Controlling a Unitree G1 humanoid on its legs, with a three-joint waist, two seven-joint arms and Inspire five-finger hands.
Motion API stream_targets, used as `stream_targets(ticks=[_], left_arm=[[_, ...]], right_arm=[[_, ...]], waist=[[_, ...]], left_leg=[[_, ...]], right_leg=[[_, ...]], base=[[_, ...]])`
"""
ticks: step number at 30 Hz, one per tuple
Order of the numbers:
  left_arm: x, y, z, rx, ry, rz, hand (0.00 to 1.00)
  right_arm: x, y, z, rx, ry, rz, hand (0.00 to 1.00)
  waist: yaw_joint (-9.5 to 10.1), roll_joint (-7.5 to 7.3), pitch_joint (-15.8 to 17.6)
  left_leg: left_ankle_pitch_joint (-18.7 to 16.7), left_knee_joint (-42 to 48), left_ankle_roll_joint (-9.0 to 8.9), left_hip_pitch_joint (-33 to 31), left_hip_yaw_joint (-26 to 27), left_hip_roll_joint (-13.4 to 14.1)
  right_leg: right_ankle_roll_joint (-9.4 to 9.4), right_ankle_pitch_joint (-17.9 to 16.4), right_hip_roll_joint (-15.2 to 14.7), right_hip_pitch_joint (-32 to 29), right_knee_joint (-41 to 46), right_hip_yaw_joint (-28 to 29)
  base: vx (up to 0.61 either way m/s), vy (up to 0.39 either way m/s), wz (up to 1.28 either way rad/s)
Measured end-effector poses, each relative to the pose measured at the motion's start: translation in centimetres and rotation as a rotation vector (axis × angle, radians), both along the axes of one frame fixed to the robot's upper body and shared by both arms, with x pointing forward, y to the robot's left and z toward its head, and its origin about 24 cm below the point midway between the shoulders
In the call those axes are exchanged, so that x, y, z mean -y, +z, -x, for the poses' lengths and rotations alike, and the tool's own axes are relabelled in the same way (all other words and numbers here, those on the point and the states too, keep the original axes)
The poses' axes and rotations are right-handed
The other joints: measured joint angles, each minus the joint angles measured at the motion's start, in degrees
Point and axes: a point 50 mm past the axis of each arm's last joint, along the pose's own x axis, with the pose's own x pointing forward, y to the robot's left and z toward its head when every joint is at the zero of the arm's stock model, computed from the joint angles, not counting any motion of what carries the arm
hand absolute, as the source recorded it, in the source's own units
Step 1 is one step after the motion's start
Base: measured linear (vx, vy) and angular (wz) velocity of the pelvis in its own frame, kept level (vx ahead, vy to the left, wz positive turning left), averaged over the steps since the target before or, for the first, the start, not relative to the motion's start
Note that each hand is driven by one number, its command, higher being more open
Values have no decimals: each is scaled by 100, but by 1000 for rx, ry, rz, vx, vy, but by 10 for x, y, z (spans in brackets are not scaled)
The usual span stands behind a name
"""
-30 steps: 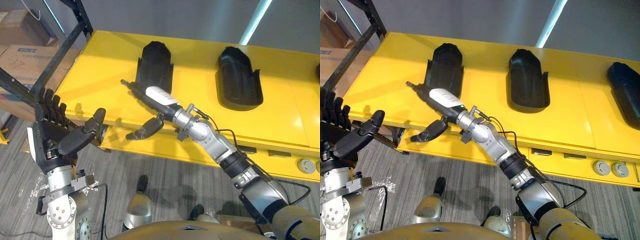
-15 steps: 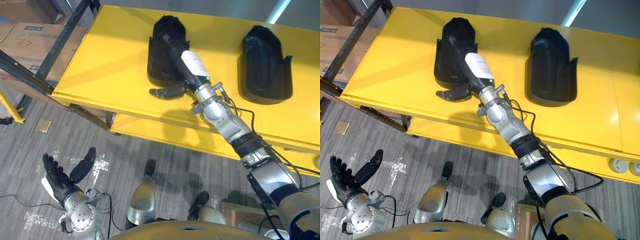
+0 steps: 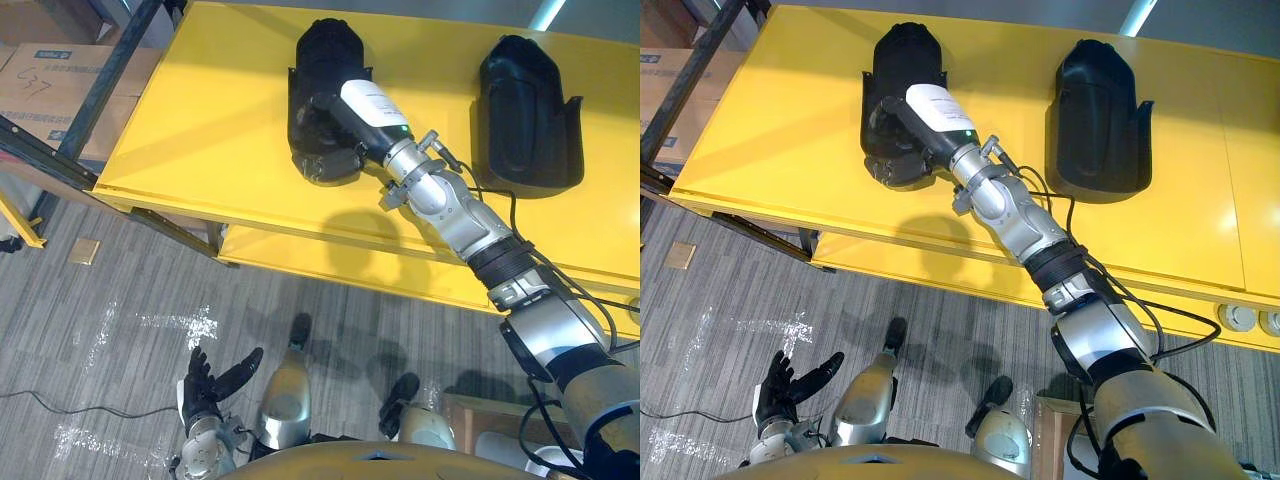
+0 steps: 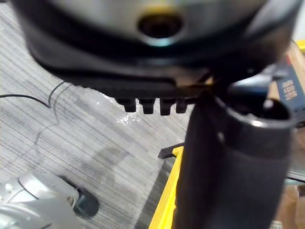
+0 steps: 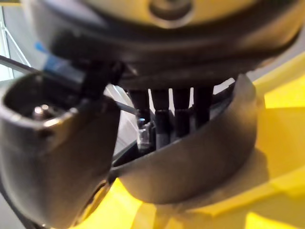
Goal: Walk over and take three plastic housings, then place them on the shelf
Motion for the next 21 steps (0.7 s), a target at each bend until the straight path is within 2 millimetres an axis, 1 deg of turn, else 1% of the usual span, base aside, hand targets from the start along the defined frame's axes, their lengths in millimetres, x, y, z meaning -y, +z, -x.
stream_targets(ticks=[3, 4, 8, 21], left_arm=[[0, -2, 1, -5, -4, 11, 100], [1, -3, 2, -11, -10, 13, 100], [3, -6, 3, -22, -19, 28, 100], [3, -9, 5, -35, -25, 39, 100]], right_arm=[[-4, 1, 0, -2, 16, 31, 0], [-5, 2, 0, 12, 15, 62, 0], [-8, 7, 2, 21, 37, 107, 0], [-9, 4, 3, -8, 53, 150, 0]], waist=[[0, 0, 0], [0, 0, 0], [-3, 0, 0], [-31, -3, -2]], left_leg=[[-7, -1, 13, 11, 18, 1], [-29, -1, 47, 14, 30, 0], [-28, -1, 46, 59, 90, 1], [-46, -3, 88, 99, 145, 8]], right_leg=[[1, 0, -4, 0, 6, 20], [2, 0, -7, -1, 7, 27], [2, 0, -13, 1, 12, 86], [2, 0, -18, 1, 37, 130]], base=[[-20, -17, -2], [0, 0, 0], [-13, -29, -7], [-10, -13, -1]])
